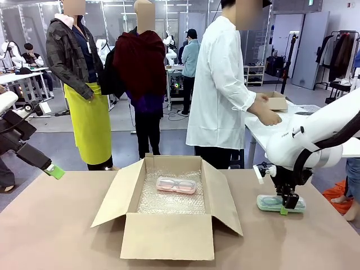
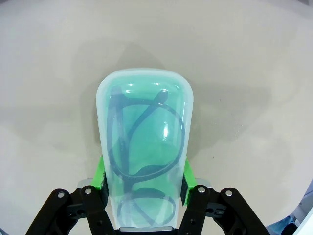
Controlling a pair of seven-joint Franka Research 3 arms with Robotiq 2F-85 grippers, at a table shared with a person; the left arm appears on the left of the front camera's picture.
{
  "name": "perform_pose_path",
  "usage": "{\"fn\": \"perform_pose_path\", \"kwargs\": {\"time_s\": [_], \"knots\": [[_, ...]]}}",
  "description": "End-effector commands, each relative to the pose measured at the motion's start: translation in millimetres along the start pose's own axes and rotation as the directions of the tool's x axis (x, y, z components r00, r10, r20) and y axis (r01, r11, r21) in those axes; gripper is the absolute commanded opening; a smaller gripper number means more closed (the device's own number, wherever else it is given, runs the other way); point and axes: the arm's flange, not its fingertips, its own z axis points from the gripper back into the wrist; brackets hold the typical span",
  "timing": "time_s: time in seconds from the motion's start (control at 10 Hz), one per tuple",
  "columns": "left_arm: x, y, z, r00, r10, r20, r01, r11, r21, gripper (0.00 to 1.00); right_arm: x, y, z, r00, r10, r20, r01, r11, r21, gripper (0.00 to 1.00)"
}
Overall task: Pack the glasses set securely to prepare it for shipping.
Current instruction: Put the Glasses case from the right side of the table into the Package Box.
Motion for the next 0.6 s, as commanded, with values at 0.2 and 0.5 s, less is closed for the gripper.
{"fn": "perform_pose_path", "kwargs": {"time_s": [0.2, 0.5], "knots": [[-1.0, 0.8, 1.8, 1.000, -0.017, 0.016, 0.017, 0.999, -0.028, 1.00, 26.1, 35.8, 105.5, 0.999, -0.049, -0.005, 0.049, 0.998, -0.034, 0.37], [-1.0, 0.8, 1.8, 1.000, -0.017, 0.016, 0.017, 0.999, -0.028, 1.00, 54.2, 42.3, 151.2, 0.992, -0.123, -0.041, 0.121, 0.992, -0.034, 0.37]]}}
